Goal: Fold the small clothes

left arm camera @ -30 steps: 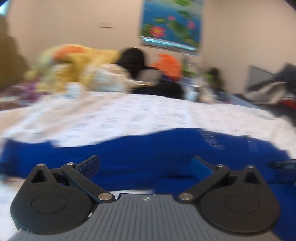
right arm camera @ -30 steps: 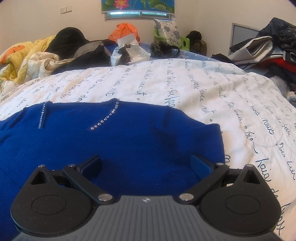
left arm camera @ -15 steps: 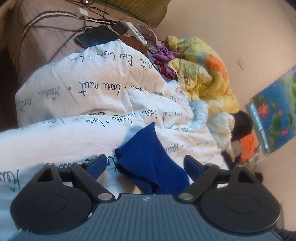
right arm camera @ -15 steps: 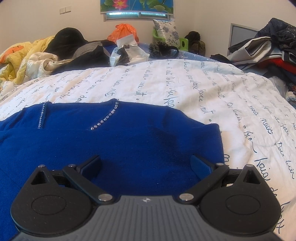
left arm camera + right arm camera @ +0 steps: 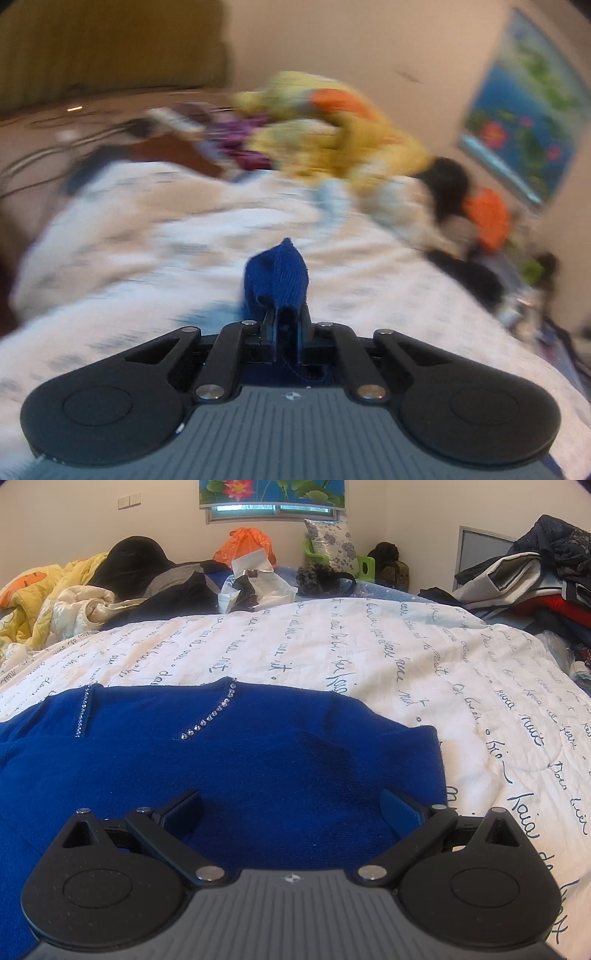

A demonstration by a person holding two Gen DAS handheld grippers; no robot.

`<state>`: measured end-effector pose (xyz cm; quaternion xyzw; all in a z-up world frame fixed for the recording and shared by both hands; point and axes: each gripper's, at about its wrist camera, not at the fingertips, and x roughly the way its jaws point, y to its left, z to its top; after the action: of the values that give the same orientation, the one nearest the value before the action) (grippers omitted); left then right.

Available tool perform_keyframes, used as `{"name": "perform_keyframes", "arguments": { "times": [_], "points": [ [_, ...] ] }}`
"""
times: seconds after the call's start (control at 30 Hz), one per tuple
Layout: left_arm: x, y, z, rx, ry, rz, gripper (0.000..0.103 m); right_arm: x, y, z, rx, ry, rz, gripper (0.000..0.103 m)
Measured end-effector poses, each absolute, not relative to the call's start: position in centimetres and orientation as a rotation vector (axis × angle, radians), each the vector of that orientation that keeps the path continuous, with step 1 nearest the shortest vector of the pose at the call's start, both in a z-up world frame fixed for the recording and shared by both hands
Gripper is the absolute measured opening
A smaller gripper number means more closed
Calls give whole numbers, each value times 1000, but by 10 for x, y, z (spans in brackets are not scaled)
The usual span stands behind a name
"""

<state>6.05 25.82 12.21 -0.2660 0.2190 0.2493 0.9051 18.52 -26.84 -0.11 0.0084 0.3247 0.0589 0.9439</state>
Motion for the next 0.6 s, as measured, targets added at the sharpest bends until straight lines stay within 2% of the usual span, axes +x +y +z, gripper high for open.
{"name": "perform_keyframes", "arguments": {
  "times": [0.17, 0.23, 0.27, 0.3, 0.33, 0.37, 0.43, 0.6],
  "points": [
    [140, 93, 123, -468, 549, -18, 10, 184, -270, 0, 42, 657, 125, 103],
    [165, 35, 109, -439, 669, -248, 47, 184, -273, 0, 59, 654, 129, 103],
    [168, 17, 105, -435, 722, -272, 59, 184, -274, 0, 69, 652, 131, 103],
    [164, 6, 101, -430, 730, -276, 80, 184, -276, 0, 82, 649, 134, 103],
    [154, 3, 98, -429, 689, -273, 95, 184, -277, 0, 95, 646, 138, 103],
    [140, 5, 93, -430, 623, -262, 100, 184, -279, 0, 108, 643, 142, 103],
    [117, 18, 81, -415, 541, -221, 103, 183, -283, 0, 139, 636, 149, 103],
    [92, 53, 33, -344, 583, -132, 102, 184, -291, 2, 203, 629, 170, 103]
  ]
}}
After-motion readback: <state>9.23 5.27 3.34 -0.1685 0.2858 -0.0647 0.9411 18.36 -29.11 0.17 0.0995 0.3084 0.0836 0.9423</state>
